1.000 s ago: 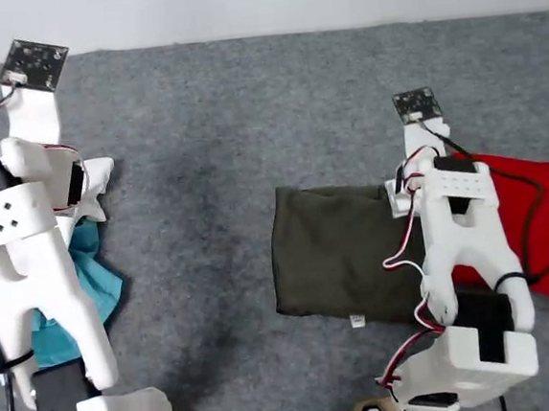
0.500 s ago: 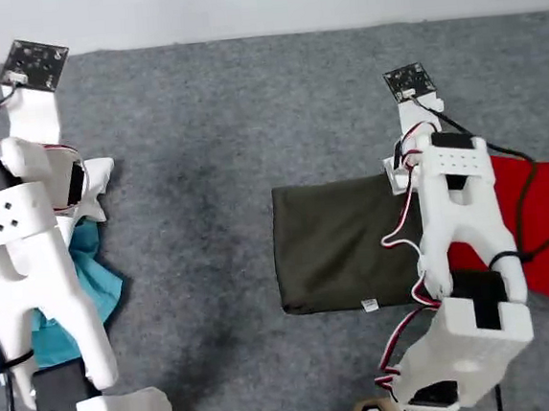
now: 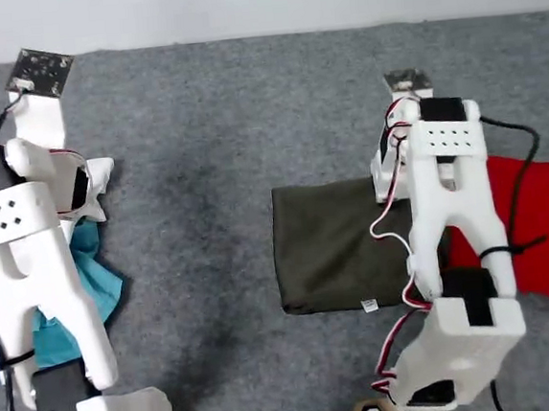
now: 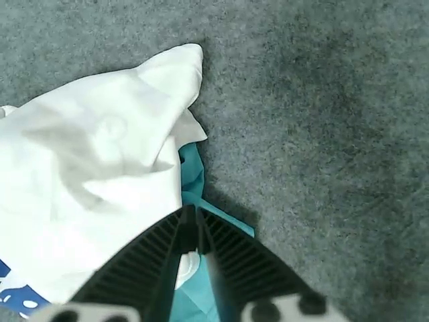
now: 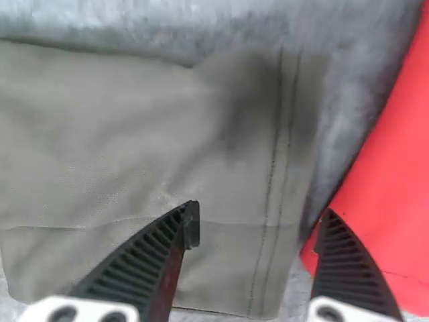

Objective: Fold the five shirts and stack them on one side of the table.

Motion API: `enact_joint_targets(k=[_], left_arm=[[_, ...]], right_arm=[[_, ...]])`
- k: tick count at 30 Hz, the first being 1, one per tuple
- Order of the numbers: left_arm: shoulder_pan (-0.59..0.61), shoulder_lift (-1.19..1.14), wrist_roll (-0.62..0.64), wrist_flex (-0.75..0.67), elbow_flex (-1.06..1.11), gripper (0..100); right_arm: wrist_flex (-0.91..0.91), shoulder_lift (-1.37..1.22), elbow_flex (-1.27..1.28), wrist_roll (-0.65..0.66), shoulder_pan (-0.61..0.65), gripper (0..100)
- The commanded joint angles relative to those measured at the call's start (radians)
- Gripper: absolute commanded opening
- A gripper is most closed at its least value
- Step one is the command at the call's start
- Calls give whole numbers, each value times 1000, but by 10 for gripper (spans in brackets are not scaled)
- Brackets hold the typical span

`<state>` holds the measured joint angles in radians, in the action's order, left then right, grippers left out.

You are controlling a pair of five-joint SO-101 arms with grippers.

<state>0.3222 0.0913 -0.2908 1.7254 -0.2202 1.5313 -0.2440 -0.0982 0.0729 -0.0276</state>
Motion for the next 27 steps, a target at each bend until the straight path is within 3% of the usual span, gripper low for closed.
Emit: enact_joint_targets(k=[1, 9, 14, 17, 20, 27], left_arm=[[8, 44, -8, -15, -5, 14], [8, 49, -5, -11, -5, 14], [8, 52, -5, -9, -5, 14], [8, 52, -3, -9, -5, 14], [8, 52, -2, -9, -5, 14], [5, 54, -2, 15, -5, 14]], right_arm=[[19, -53, -9, -35, 10, 281], [-61, -344, -11, -51, 10, 270], [-56, -369, -25, 81, 4, 20], [-81, -332, -26, 146, -22, 26], [-145, -300, -28, 310, -31, 10], [-266, -283, -167, 856, 2, 9]])
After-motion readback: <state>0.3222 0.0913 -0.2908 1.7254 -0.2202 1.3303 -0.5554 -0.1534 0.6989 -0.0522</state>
